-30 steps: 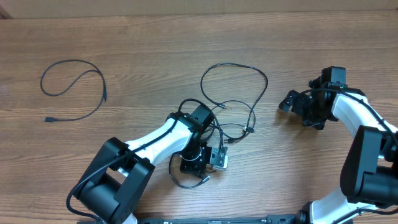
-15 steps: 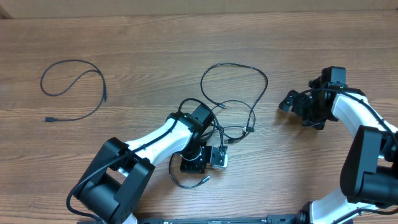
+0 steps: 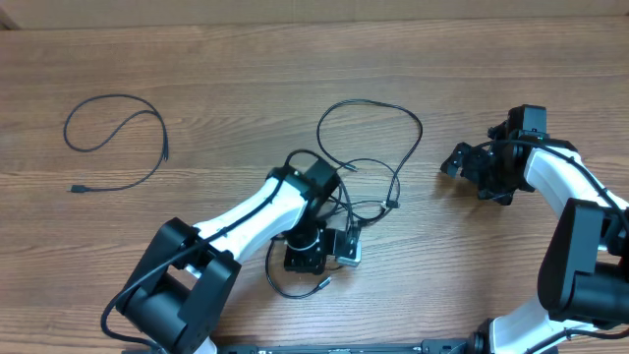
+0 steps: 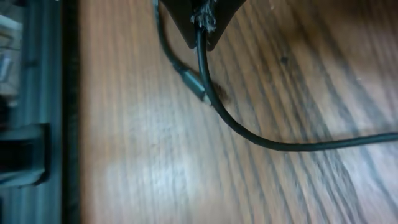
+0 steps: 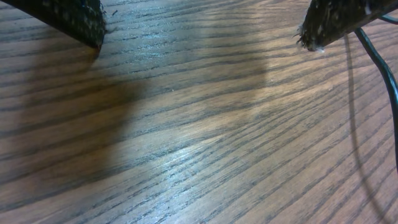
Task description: Untangle cables
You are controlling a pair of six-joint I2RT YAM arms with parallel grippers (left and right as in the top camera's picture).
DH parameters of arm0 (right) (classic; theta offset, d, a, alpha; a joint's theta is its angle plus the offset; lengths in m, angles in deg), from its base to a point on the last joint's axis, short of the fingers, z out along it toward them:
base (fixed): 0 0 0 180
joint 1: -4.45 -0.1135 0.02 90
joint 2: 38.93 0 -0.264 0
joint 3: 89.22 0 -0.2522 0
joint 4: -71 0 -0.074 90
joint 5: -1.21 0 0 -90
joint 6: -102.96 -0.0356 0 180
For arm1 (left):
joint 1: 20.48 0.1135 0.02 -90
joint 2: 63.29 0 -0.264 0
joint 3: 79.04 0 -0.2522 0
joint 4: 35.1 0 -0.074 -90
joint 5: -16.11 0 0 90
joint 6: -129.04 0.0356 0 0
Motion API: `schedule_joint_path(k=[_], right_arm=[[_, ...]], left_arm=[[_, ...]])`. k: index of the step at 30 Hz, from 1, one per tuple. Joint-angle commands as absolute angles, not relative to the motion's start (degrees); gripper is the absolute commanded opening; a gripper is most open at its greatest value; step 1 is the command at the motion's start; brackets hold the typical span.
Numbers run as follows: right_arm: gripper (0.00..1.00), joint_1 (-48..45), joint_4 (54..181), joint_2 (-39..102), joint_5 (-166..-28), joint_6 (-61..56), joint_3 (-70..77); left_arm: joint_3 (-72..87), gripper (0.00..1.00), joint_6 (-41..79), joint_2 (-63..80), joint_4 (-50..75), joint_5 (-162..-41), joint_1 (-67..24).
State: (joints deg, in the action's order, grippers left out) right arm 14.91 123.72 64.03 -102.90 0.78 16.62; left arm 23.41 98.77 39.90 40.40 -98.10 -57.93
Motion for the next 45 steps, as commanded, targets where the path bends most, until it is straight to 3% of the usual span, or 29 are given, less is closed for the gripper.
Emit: schedule_joint_path(k=[1, 16, 23, 36, 45], right_arm=[[1.0, 15.01, 123.44, 62.76, -102.31, 0.75, 16.97], [1.0, 15.01, 123.44, 62.76, -102.31, 0.75, 16.97], [1.0, 15.04, 123.44, 62.76, -102.31, 0.75, 16.97], [1.0, 15.01, 123.44, 62.76, -102.31, 0.73, 16.97], [1.0, 15.01, 123.44, 62.76, -102.31, 0.75, 16.97]], left_arm=[[18.05, 0.04, 98.16, 40.03, 45.47, -104.02, -57.52], [-3.33, 0.04, 94.53, 40.03, 68.24, -130.01, -53.71], [-12.64, 0.04, 85.57, 40.03, 68.2, -138.66, -51.09], [-22.01, 0.04, 84.56, 40.03, 63.35, -155.3, -45.98], [-29.79, 0.05, 77.24, 40.03, 57.16, -164.43, -40.51]])
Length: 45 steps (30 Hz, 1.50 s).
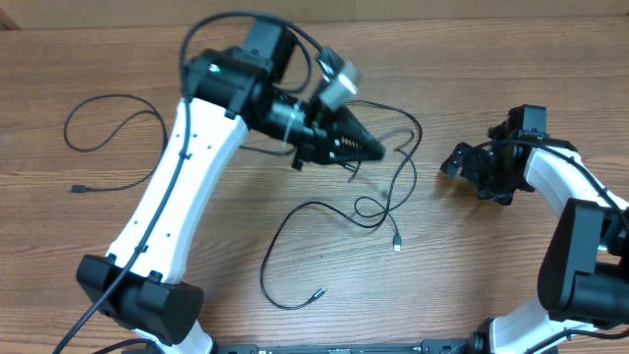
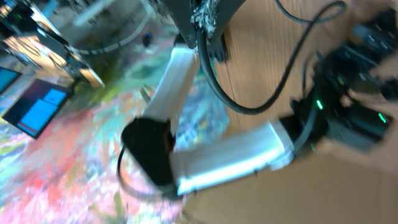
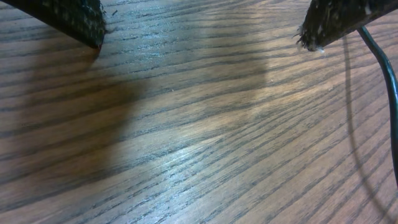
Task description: Untangle cables
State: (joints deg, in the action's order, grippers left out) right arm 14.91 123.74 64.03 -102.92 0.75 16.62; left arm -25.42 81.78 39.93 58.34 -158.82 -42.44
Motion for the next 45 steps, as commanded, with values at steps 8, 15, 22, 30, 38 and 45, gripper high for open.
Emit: schedule_joint_path(k=[8, 15, 22, 30, 38, 45], right_arm=[[1.0, 15.01, 123.44, 62.76, -102.31, 0.75, 16.97], [1.0, 15.01, 123.44, 62.76, -102.31, 0.75, 16.97], [1.0, 15.01, 123.44, 62.76, -102.31, 0.75, 16.97], [1.0, 15.01, 123.44, 62.76, -102.31, 0.75, 16.97], [1.0, 15.01, 123.44, 62.76, -102.31, 0.75, 16.97], [1.0, 15.01, 123.44, 62.76, -102.31, 0.75, 16.97]], left_arm=[[-35.32, 0.04, 71.14, 40.03, 50.36, -162.71, -35.33], [-35.32, 0.04, 60.43, 40.06, 45.6, -146.1, -28.12], [-34.97, 0.04, 52.54, 40.1, 47.52, -124.5, -21.85], [-31.7, 0.04, 47.12, 40.38, 52.59, -94.99, -20.36], [-27.3, 0.05, 32.78, 40.41, 52.96, -72.46, -17.98], [-26.3, 0.04, 27.58, 40.41, 53.07, -66.43, -12.05]])
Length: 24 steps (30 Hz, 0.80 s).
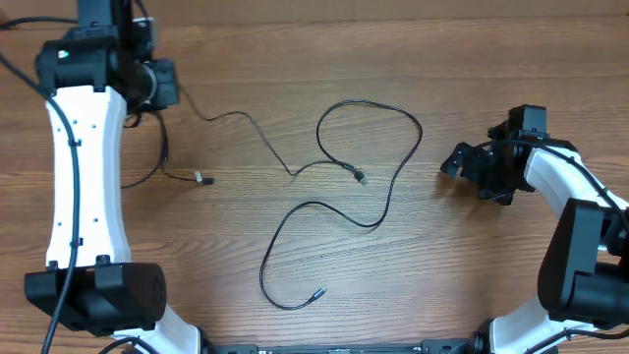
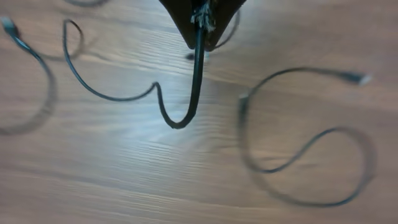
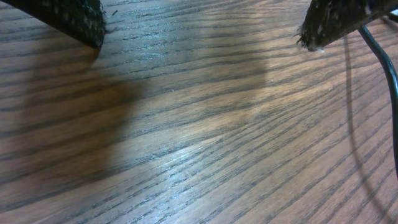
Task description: Untangle cables
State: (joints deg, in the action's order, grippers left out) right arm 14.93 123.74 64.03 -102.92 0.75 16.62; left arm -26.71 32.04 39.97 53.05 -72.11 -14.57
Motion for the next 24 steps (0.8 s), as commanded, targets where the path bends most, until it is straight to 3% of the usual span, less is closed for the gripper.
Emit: schedule_joint_path(k=[1, 12, 24], right_arm=[[1.0, 15.04, 123.44, 62.76, -102.31, 0.75, 16.97], [1.0, 15.04, 123.44, 62.76, -102.31, 0.75, 16.97], [1.0, 15.01, 123.44, 62.76, -102.31, 0.75, 16.97]], left_arm=[[-26.3, 0.04, 26.57, 40.41, 52.99, -66.49, -10.98], [-25.34, 0.04, 25.7, 40.47, 53.44, -80.04, -5.3], [-24.59, 0.04, 45.06, 40.49, 53.36, -102.16, -10.98]])
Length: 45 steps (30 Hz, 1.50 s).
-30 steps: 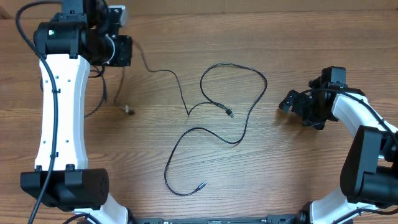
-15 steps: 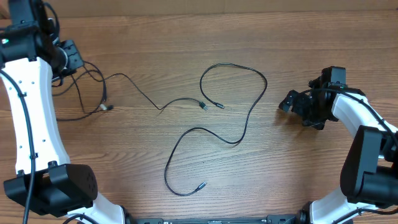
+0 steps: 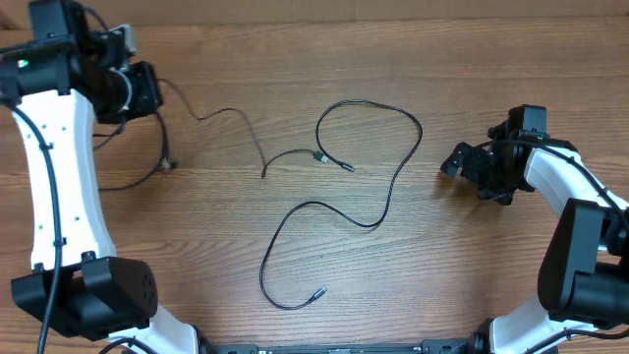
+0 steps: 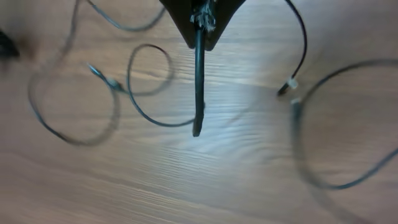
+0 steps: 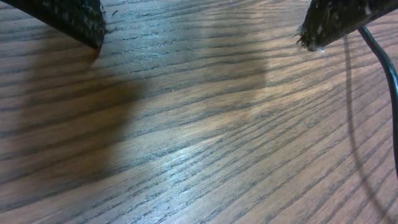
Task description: Untangle cables
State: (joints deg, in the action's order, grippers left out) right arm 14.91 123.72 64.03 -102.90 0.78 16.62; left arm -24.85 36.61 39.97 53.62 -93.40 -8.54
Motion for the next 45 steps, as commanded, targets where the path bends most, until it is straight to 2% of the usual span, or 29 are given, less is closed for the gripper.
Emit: schedule_joint_path(k=[1, 15, 28, 30, 32, 35, 37, 39, 45], right_arm=[[1.0, 15.01, 123.44, 62.76, -102.31, 0.75, 16.97], [1.0, 15.01, 123.44, 62.76, -102.31, 0.75, 16.97], [1.0, 15.01, 123.44, 62.76, -102.31, 0.75, 16.97], [1.0, 15.01, 123.44, 62.76, -102.31, 0.73, 16.97], [1.0, 15.01, 123.44, 62.76, -102.31, 0.75, 16.97], [1.0, 15.01, 123.44, 62.76, -102.31, 0.73, 16.97], [1.0, 15.01, 123.44, 62.76, -102.31, 0.75, 16.97], [1.0, 15.01, 123.44, 62.76, -102.31, 0.75, 16.97], [1.0, 15.01, 123.44, 62.76, -102.33, 0.75, 16.97]], left_arm=[[-24.59, 0.05, 46.35, 40.49, 53.36, -102.4, -11.95], [-17.84, 0.04, 58.77, 40.52, 50.41, -101.81, -24.78], [-4.29, 0.05, 59.62, 40.54, 45.79, -102.08, -28.16], [-3.06, 0.08, 59.62, 40.54, 45.77, -102.05, -28.16], [-2.1, 0.26, 59.16, 40.54, 45.99, -102.05, -28.16], [-1.6, 0.36, 57.48, 40.54, 46.36, -102.01, -28.16], [-1.55, 0.57, 56.76, 40.54, 46.32, -102.01, -28.01], [-1.55, 0.62, 56.78, 40.54, 46.06, -102.01, -28.03], [-1.55, 0.61, 56.58, 40.54, 44.9, -102.01, -28.03]])
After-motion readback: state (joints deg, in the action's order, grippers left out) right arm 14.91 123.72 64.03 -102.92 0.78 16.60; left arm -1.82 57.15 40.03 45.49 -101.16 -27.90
